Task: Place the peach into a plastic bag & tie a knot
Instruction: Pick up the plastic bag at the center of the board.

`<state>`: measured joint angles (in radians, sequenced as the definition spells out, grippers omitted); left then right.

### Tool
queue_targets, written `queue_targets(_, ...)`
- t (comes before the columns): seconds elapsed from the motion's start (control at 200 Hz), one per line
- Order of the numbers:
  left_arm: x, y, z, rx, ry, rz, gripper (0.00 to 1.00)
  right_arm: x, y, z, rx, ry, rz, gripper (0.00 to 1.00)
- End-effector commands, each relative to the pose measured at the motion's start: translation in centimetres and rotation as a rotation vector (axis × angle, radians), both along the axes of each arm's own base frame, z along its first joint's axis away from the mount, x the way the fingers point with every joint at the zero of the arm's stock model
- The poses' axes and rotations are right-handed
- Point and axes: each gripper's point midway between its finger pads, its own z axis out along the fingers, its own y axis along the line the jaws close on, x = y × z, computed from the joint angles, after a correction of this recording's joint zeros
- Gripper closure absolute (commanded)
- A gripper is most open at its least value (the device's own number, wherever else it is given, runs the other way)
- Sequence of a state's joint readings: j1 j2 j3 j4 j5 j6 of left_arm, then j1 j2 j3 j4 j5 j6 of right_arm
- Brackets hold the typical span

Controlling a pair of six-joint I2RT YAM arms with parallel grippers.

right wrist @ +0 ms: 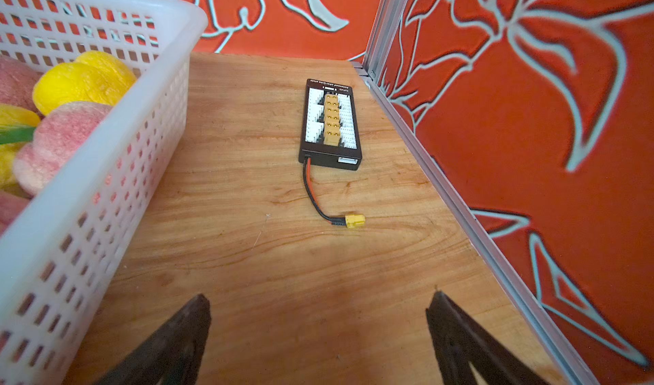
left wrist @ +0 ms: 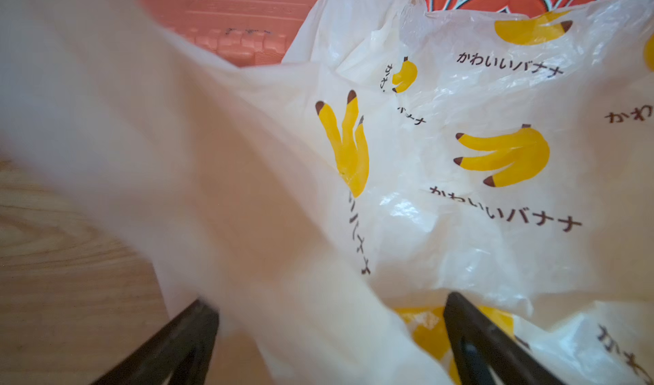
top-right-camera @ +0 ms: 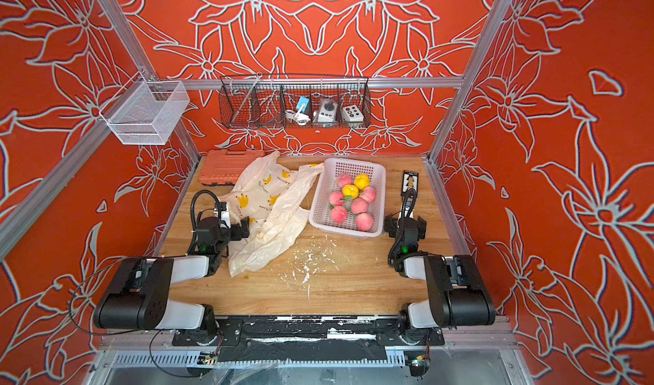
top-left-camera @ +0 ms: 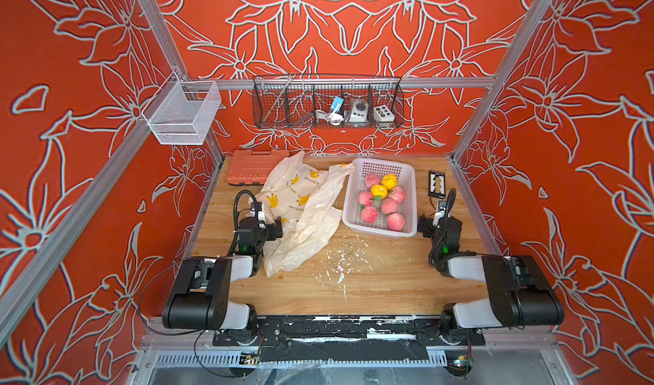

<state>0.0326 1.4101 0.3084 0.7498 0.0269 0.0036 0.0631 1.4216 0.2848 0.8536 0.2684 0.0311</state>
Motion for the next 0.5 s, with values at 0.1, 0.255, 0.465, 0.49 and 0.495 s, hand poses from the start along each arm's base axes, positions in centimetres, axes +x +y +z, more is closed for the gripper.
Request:
queue_targets(0.1, 0.39, -0.05, 0.70, 0.008, -0.023, -0.004, 0.01, 0.46, 0.19, 0.75, -0.007, -0.020, 0.007, 0.03)
queue_targets(0.255, 0.41, -0.06, 0.71, 0.008, -0.023, -0.005, 0.01, 0.40, 0.14, 0.72, -0.002, -0.021, 0.007, 0.03)
queue_targets(0.465, 0.41, -0.06, 0.73, 0.007, -0.024, -0.006, 0.01, 0.40, 0.13, 0.73, -0.003, -0.021, 0.007, 0.03)
queue_targets(0.49, 0.42, -0.02, 0.74, 0.007, -0.024, -0.004, 0.01, 0.40, 0.13, 0.76, -0.003, -0.023, 0.007, 0.03)
queue_targets(0.495, 0.40, -0.02, 0.73, 0.007, -0.024, -0.004, 0.01, 0.39, 0.14, 0.75, -0.004, -0.022, 0.008, 0.03)
